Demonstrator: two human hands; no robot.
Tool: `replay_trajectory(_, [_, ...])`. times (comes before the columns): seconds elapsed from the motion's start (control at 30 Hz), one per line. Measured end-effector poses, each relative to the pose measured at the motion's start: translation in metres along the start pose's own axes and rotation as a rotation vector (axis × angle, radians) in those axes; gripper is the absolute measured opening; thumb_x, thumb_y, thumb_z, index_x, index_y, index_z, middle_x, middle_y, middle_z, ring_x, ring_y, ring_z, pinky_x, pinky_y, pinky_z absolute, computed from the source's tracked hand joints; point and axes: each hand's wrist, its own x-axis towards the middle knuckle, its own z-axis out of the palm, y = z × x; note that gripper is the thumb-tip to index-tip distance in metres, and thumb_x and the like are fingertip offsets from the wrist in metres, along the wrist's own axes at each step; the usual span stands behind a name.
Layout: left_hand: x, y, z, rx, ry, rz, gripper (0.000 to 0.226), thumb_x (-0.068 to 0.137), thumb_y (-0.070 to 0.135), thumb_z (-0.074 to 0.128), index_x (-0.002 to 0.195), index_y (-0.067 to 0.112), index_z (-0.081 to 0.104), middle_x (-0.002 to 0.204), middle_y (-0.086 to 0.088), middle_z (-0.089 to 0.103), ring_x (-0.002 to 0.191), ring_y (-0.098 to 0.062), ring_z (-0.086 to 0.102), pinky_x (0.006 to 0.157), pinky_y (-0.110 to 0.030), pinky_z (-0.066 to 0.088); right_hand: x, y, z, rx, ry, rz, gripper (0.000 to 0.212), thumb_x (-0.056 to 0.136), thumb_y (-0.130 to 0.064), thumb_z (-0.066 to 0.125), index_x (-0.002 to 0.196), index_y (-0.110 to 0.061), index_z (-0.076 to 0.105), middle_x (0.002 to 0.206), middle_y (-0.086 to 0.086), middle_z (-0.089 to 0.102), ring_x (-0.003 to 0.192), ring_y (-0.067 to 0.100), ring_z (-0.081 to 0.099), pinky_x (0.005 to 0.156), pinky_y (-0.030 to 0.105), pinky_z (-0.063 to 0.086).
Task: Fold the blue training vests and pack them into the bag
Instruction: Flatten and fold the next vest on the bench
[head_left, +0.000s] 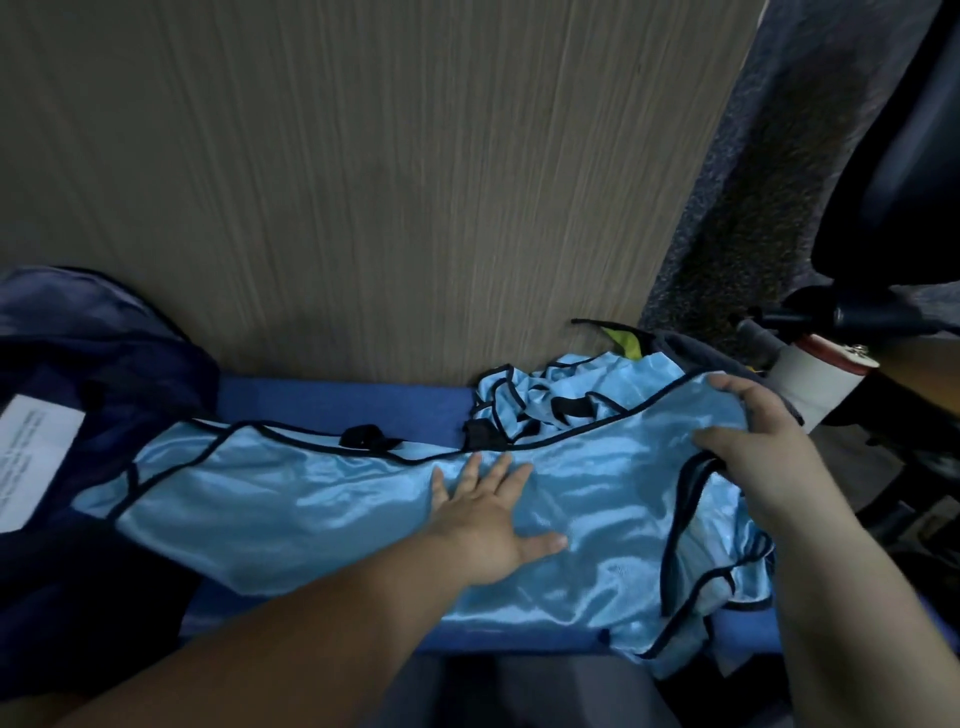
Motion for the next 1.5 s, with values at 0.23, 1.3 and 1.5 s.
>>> replay_trajectory(0.23, [-0.007,0.01,-0.02,-0.964,0.179,-0.013,0.063,0.089,0.07,0.03,0.13,0.029,0.054,0.132,0.006,0.056,0.124,-0.013,0.048,0.094,-0.029,0.035,-0.029,-0.024,0.07,-0.151,-0.088,-0.165,0.048,0.084,-0.015,0.072,0.12,-0.043,0.056,0.114,-0.004,0.064,0.095,0.019,0.064,0.089,0.043,0.054])
replay_trajectory(1.3, [-0.034,-0.092,-0.023,-0.473,0.419,-0.328,0.039,0.096,0.019,0.04,0.134,0.028,0.033,0.076,-0.006,0.057,0.066,-0.024,0.058,0.061,-0.037,0.049,-0.02,0.028,0.119,-0.744,-0.51,-0.255,0.04,0.097,-0.018,0.053,0.133,-0.033,0.054,0.129,-0.009,0.057,0.113,0.01,0.056,0.088,0.016,0.042])
replay_trajectory(1.5, [-0.05,-0.102,-0.023,-0.456,0.439,-0.351,0.039,0.096,0.025,0.048,0.13,0.032,0.031,0.079,0.0,0.058,0.067,-0.019,0.06,0.066,-0.038,0.055,-0.015,0.031,0.133,-0.834,-0.455,-0.325,0.05,0.097,-0.023,0.051,0.146,-0.025,0.041,0.15,-0.002,0.036,0.138,0.021,0.033,0.113,0.033,0.031])
